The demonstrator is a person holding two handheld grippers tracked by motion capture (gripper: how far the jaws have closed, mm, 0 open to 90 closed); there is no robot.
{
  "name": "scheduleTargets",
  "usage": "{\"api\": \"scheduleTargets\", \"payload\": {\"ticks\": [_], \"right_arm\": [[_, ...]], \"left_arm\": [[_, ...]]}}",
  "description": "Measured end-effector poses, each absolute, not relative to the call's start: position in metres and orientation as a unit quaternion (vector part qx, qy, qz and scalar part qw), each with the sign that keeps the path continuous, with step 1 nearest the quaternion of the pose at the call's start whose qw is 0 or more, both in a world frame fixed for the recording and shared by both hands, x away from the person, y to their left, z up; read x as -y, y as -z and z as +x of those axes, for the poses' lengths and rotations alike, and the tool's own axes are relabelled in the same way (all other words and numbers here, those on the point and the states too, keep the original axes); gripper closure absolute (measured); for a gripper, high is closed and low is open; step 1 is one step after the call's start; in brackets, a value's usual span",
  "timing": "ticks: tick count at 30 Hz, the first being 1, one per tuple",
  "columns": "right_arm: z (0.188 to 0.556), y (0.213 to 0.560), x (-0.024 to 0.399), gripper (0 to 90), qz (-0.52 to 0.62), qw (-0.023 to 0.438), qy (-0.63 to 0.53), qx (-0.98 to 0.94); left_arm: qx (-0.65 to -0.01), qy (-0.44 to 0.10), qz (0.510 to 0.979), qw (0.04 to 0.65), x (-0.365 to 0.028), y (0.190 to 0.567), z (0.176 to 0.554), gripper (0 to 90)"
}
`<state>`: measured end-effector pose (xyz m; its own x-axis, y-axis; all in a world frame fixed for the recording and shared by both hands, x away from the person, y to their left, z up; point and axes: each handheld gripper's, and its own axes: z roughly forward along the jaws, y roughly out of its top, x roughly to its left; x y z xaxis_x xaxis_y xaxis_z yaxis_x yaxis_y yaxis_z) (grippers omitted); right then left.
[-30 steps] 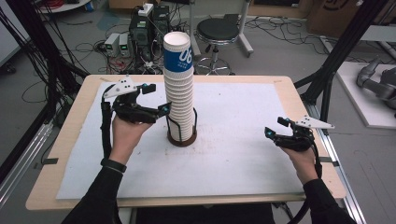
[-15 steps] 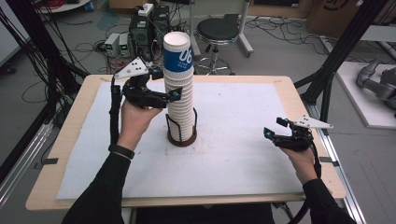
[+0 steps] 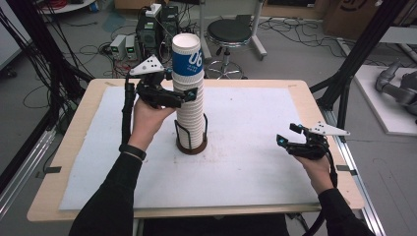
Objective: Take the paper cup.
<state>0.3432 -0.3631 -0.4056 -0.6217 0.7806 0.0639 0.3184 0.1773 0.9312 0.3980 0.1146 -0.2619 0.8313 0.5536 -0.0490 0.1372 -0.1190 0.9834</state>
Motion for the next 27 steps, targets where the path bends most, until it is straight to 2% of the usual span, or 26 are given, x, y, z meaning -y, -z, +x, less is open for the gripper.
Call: {"api": "scheduleTargets", "payload": {"ticks": [2,11,27], "right_arm": [[0.343,0.405,0.361,20.8,0.371,0.220,-0.523,-0.735],[0.341,0.392,0.350,20.8,0.355,0.211,-0.537,-0.736],[0.352,0.329,0.317,20.8,0.296,0.198,-0.578,-0.734]], "left_arm": [[-0.234,-0.165,0.730,0.621,-0.114,0.262,0.398,10.3],[-0.225,-0.167,0.727,0.626,-0.115,0.264,0.399,10.8],[-0.222,-0.170,0.729,0.625,-0.114,0.263,0.400,11.1]]}}
